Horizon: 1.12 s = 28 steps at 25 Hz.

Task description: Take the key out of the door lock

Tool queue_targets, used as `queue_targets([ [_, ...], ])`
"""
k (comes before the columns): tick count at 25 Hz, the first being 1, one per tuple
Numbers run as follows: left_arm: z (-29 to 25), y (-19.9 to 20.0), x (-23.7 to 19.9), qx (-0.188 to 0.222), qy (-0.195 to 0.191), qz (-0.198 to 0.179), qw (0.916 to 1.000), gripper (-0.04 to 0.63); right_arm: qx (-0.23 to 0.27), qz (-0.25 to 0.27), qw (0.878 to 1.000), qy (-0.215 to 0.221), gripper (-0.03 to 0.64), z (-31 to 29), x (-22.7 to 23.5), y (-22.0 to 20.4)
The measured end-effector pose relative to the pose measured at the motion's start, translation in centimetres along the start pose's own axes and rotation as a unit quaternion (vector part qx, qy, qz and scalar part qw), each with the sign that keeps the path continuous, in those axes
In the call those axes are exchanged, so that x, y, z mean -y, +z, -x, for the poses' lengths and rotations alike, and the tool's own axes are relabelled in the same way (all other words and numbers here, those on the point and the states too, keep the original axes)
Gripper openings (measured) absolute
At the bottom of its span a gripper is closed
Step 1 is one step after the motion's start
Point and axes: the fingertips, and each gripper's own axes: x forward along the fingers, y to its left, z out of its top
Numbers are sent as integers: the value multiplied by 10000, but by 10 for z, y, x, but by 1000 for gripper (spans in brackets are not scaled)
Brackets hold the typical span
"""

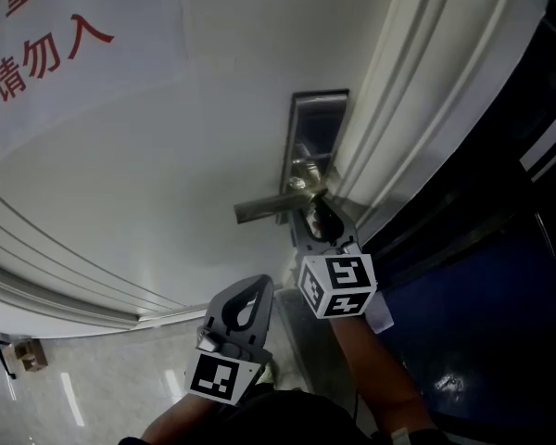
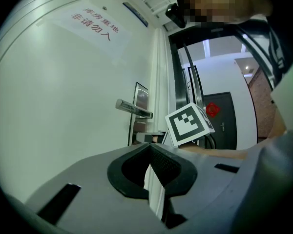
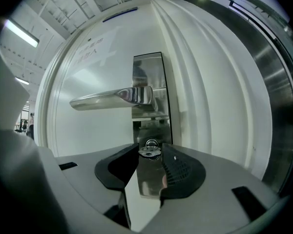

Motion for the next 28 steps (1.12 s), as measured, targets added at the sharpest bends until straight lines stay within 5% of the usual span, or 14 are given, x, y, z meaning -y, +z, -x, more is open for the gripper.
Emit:
queue_targets([
  [28,7,0,18,20,-19,-9,10000,5,1,173,9997,-145,138,29,-3,-4],
])
